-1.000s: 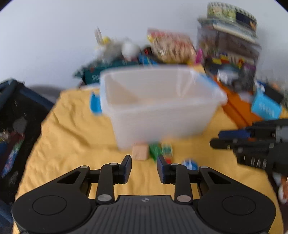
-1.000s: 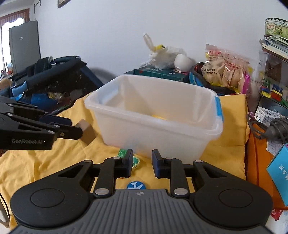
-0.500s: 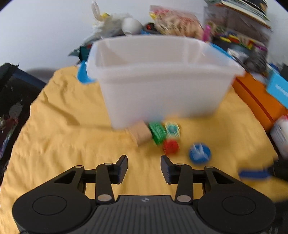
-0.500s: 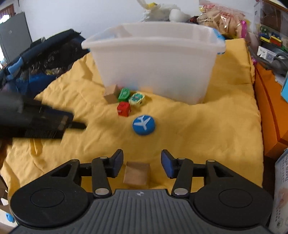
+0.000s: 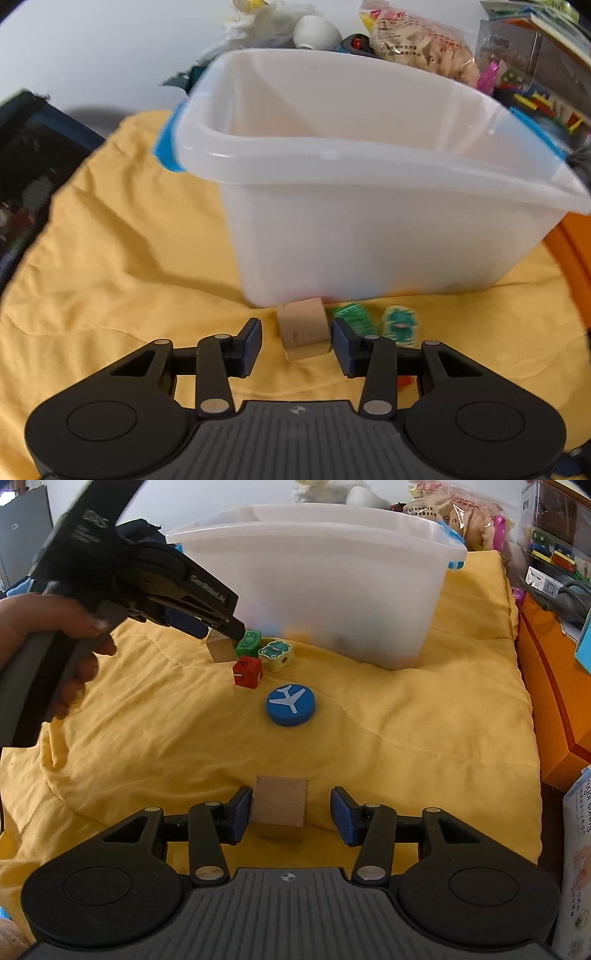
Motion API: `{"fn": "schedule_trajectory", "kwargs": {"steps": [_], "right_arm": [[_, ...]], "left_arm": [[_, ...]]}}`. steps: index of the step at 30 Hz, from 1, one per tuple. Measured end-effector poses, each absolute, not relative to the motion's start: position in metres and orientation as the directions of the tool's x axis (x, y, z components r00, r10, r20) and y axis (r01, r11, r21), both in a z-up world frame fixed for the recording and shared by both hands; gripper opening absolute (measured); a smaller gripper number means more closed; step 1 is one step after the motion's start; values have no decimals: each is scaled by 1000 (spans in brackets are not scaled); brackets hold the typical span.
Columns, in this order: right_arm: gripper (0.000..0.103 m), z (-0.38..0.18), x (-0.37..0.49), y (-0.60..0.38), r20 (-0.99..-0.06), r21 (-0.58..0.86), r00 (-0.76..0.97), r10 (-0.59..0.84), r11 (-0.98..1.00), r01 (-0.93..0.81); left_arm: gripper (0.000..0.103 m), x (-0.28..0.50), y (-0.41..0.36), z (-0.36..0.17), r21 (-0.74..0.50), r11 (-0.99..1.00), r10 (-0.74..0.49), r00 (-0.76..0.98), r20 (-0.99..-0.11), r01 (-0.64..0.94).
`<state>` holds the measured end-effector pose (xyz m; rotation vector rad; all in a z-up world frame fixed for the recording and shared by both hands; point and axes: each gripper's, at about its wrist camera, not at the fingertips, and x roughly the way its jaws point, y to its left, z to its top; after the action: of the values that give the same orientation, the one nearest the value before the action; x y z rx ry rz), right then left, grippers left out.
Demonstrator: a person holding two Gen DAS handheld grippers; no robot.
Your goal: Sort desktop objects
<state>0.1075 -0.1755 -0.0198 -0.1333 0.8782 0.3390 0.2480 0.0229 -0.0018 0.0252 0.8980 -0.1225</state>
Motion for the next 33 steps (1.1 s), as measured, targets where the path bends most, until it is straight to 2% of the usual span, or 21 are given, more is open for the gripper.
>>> {"fn": "schedule_trajectory", "kwargs": {"steps": [4,7,9,14,16,17,18,24,33], "right_arm": [[51,-18,105,-173,-766,-1,601,227,935,-355],[51,-20,106,-171,-771,0,593,231,932,-363],[51,-20,106,-169,-774,-1,590,231,931,-366],[50,-21,104,-166,-773,-10,592,230,928,-373],[42,-25,104,-165,-780,-13,583,229,925,-380],[33,-26,104,-166,-779,-7,581,237,923,-386],[33,-25,103,-166,-778,-7,580,241,920,-392],[33,4,111,-166,-729,-10,632,263,919,-394],[33,92,163,-165,-539,-57,789,294,922,-383]], "left_arm": [[45,251,19,-7,31,980,-93,590,-802,196],[44,251,18,-11,8,969,-142,585,-799,245],[32,252,18,-11,21,970,-130,592,-795,242],[32,245,18,-10,32,969,-126,597,-792,247],[32,235,18,-8,38,966,-126,600,-790,254],[32,229,21,-5,40,965,-128,603,-787,258],[32,224,22,-2,37,964,-136,606,-784,264],[32,201,25,54,38,961,-173,702,-691,274],[32,208,12,147,117,944,-204,824,-528,309]]}}
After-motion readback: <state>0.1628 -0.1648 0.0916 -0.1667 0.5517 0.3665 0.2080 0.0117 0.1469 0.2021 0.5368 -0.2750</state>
